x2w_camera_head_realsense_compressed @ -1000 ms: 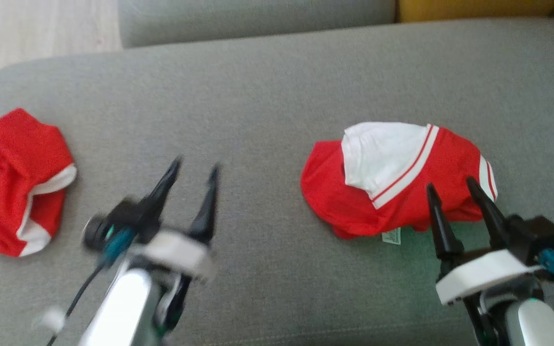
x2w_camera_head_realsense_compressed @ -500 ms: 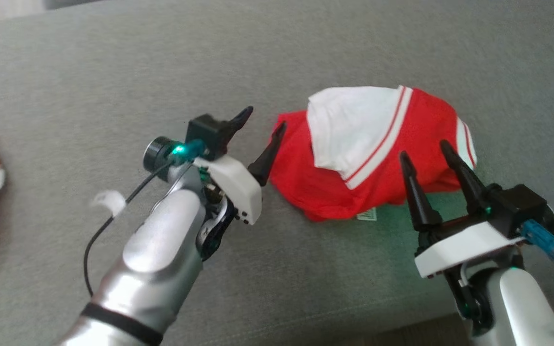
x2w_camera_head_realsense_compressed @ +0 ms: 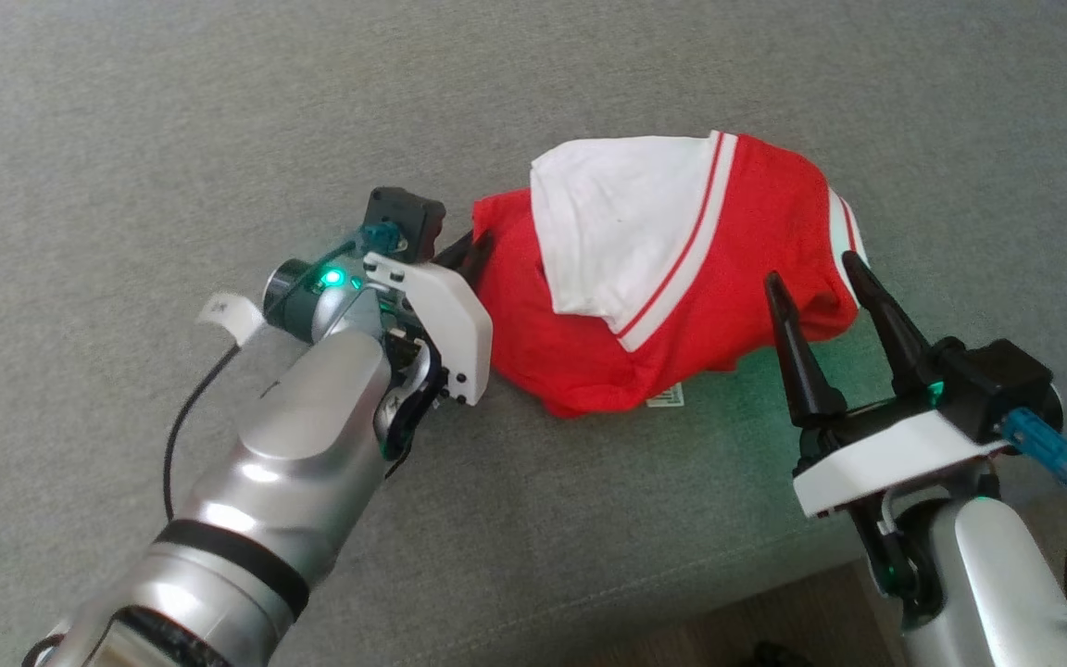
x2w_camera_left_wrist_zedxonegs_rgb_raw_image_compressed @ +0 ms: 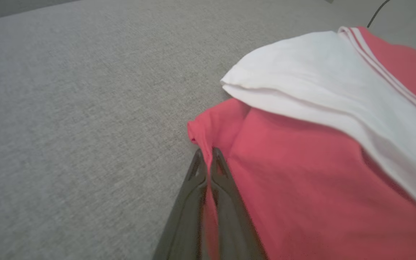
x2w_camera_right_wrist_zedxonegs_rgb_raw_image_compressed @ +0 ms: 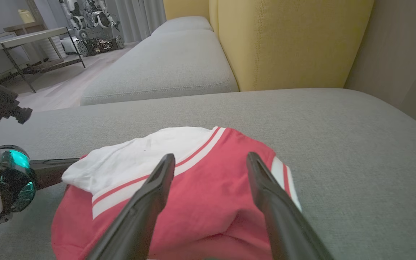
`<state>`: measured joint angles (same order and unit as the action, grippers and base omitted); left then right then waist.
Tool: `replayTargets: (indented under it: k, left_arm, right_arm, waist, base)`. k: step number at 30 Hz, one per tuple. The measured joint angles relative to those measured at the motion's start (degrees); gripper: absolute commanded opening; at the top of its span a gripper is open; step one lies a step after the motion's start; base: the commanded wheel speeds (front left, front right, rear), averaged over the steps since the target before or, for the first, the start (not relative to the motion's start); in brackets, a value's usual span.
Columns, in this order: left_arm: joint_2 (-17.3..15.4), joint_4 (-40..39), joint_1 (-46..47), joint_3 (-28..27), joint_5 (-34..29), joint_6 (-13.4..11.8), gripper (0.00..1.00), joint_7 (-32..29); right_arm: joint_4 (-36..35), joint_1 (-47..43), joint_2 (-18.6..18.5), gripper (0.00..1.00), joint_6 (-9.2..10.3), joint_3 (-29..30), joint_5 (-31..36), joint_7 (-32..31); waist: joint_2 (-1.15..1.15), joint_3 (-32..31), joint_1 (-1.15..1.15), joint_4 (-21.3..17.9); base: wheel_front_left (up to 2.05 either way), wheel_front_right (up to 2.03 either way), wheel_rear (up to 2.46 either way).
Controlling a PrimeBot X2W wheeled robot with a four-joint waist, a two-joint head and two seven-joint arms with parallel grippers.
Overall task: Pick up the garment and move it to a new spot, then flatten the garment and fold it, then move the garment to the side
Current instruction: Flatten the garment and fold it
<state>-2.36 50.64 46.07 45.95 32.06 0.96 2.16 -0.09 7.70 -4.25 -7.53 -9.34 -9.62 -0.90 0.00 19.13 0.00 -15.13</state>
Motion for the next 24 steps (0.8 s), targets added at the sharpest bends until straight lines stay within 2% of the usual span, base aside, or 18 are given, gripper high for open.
replayTargets:
  k: [7, 12, 18, 24]
  left_arm:
    - [0.1, -0.9, -0.1, 1.0, 2.7, -2.1, 0.0, 8.9]
    - [-0.9, -8.3, -2.3, -1.5, 2.6, -4.8, 0.0, 11.7]
    - [-7.5, -24.3, -14.1, -6.9, 2.2, -10.9, 0.0, 12.1]
    - [-13.3, -40.0, -28.5, -10.4, -0.1, -18.9, 0.0, 12.1]
  right_arm:
    - [0.6, 0.0, 0.2, 1.0, 0.0, 0.8, -0.5, 0.4]
    - [0.8, -0.1, 0.3, 1.0, 0.0, 1.7, -0.5, 0.4]
    - [0.8, -0.2, 0.4, 1.0, 0.0, 2.8, -0.5, 0.4]
    - [0.5, -1.4, 0.7, 1.0, 0.0, 4.2, -0.5, 0.3]
  waist:
    - [0.0, -0.7, 0.0, 2.3]
    - [0.0, -1.8, 0.0, 4.5]
    - [0.0, -3.2, 0.0, 6.7]
    - [0.0, -3.7, 0.0, 8.3]
  base:
    - [0.0, 0.0, 0.0]
    - [0.0, 0.0, 0.0]
    - [0.0, 0.0, 0.0]
    - [0.0, 0.0, 0.0]
